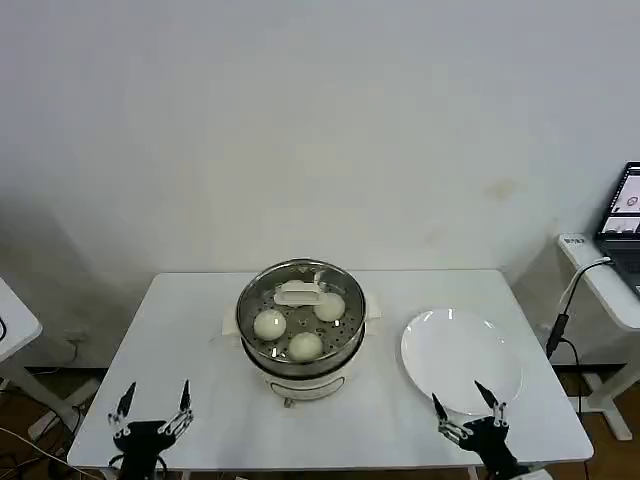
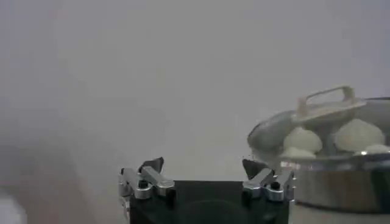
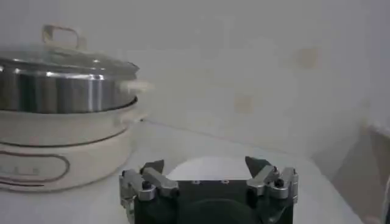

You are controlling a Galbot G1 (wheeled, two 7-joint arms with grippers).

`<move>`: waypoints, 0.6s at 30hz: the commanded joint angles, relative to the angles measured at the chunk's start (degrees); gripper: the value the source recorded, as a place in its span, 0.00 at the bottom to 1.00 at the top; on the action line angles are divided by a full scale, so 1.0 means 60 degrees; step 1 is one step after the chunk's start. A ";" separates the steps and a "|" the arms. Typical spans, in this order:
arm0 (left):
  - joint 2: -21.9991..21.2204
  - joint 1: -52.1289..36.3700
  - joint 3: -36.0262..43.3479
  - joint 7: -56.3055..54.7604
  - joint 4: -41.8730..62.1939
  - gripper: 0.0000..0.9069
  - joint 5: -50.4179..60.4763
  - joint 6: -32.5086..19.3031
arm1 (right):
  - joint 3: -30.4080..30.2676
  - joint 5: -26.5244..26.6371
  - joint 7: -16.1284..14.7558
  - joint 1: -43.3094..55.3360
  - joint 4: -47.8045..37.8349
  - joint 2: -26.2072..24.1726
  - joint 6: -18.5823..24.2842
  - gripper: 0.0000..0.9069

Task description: Take steamed baozi put them in steamer then cover it.

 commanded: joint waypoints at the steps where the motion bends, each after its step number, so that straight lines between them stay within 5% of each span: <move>1: -0.0382 0.0582 -0.0565 0.0375 0.0726 1.00 -0.1216 -0.0669 | -0.0112 0.0511 0.0024 -0.0370 0.0346 -0.0167 -0.0110 1.00; 18: -0.0577 0.0595 -0.0350 0.0326 0.0641 1.00 -0.0372 -0.0662 | -0.0377 0.0585 0.0068 -0.0531 0.0556 -0.0155 -0.0483 1.00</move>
